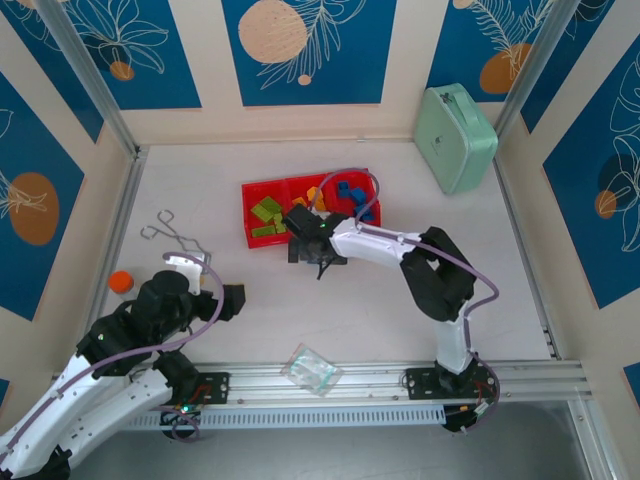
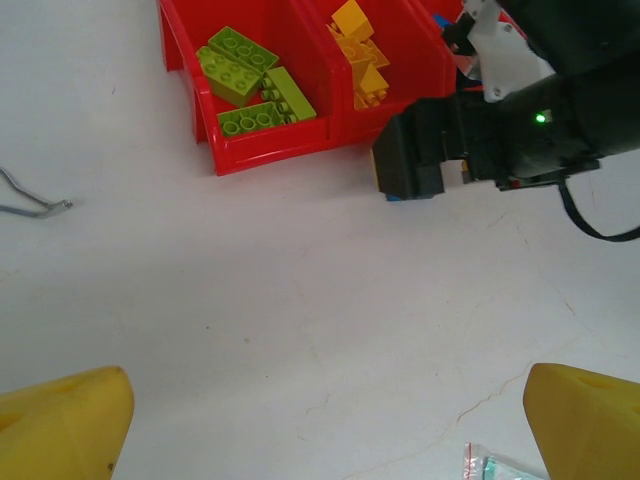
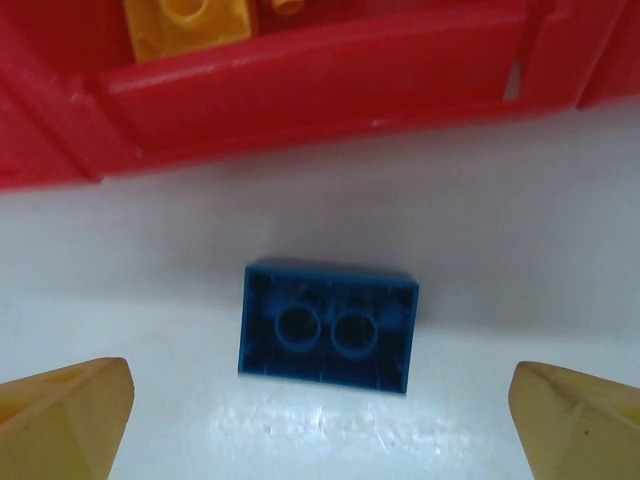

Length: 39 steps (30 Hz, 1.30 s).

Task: Sort the legos into containers by color
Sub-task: Pick up the lego from the center of the table, then place the lego in the container.

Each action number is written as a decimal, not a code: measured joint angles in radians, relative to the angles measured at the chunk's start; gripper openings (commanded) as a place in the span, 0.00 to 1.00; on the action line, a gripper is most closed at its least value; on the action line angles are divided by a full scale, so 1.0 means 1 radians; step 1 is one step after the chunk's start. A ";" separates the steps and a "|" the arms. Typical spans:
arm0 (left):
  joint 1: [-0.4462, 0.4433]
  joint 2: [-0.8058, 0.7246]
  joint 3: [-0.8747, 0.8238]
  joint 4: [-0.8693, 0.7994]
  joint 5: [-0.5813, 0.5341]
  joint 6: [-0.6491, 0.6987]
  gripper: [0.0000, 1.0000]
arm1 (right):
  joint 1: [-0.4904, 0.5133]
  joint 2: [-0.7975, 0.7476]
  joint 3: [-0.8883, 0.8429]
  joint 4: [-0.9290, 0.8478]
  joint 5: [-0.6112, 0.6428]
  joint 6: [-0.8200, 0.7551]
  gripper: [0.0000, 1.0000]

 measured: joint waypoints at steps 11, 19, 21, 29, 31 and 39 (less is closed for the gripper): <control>-0.003 0.000 0.000 -0.010 -0.035 -0.019 1.00 | 0.011 0.110 0.075 -0.014 0.060 0.035 0.81; -0.003 0.000 0.000 -0.011 -0.032 -0.019 1.00 | 0.009 0.113 0.026 0.024 0.076 0.034 0.54; -0.003 0.000 0.000 -0.011 -0.031 -0.018 1.00 | 0.007 0.097 -0.002 0.052 0.079 0.031 0.51; -0.009 0.001 0.000 -0.012 -0.030 -0.018 1.00 | -0.020 -0.027 -0.152 0.107 0.055 -0.037 0.39; -0.009 0.002 0.000 -0.013 -0.030 -0.018 1.00 | -0.029 -0.092 -0.188 0.121 0.037 -0.070 0.37; -0.010 0.011 0.000 -0.015 -0.031 -0.018 1.00 | -0.188 -0.350 -0.147 0.137 -0.135 -0.261 0.40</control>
